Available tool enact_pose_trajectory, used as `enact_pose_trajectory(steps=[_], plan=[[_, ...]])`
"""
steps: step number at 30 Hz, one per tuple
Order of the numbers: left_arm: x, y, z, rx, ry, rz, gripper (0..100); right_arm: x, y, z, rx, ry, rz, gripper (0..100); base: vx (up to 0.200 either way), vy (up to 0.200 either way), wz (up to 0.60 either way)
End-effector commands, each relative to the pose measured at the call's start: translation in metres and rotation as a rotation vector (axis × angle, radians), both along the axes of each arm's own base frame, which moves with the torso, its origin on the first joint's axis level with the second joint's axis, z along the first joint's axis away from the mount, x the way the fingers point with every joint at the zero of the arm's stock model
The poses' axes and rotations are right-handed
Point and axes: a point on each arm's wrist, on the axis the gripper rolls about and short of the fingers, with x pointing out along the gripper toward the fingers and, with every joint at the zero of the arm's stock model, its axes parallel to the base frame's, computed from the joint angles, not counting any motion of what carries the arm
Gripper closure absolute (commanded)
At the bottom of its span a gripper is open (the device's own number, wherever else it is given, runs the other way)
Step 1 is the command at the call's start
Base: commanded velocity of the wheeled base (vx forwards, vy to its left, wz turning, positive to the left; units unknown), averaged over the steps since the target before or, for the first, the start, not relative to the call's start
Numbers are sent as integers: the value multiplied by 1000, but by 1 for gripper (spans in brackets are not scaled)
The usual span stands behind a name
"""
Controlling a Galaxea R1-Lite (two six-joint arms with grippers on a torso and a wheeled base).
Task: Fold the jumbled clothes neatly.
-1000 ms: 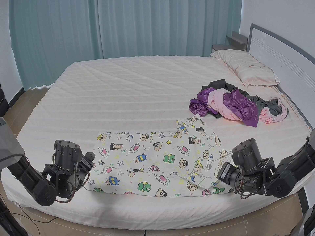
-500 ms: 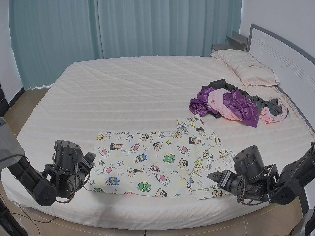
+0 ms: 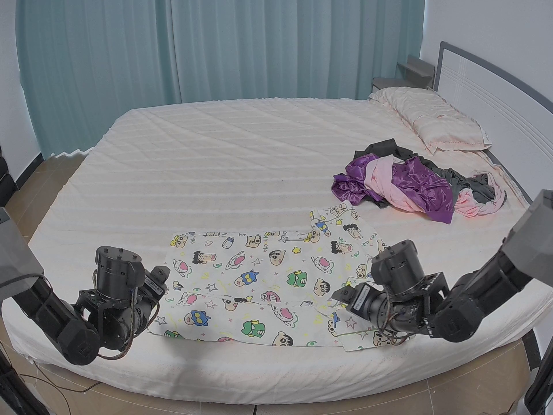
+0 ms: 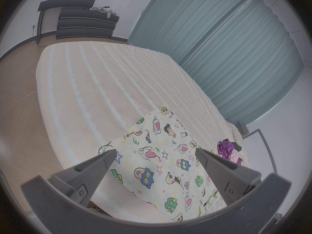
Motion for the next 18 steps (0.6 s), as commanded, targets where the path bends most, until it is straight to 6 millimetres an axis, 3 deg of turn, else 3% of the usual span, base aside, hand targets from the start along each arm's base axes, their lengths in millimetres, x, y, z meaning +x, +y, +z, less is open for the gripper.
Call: enact_pose_trajectory(steps=[1,7,18], plan=[[-1,0,-1,4,0,-2,0,20,32,-41,-39,51,45,0,0,0,0],[-3,1,-3,7,7,-4,0,31,52,-62,-36,58,76,0,0,0,0],[-2,0,-7,10,20,-3,0,48,67,-61,54,24,120,0,0,0,0]])
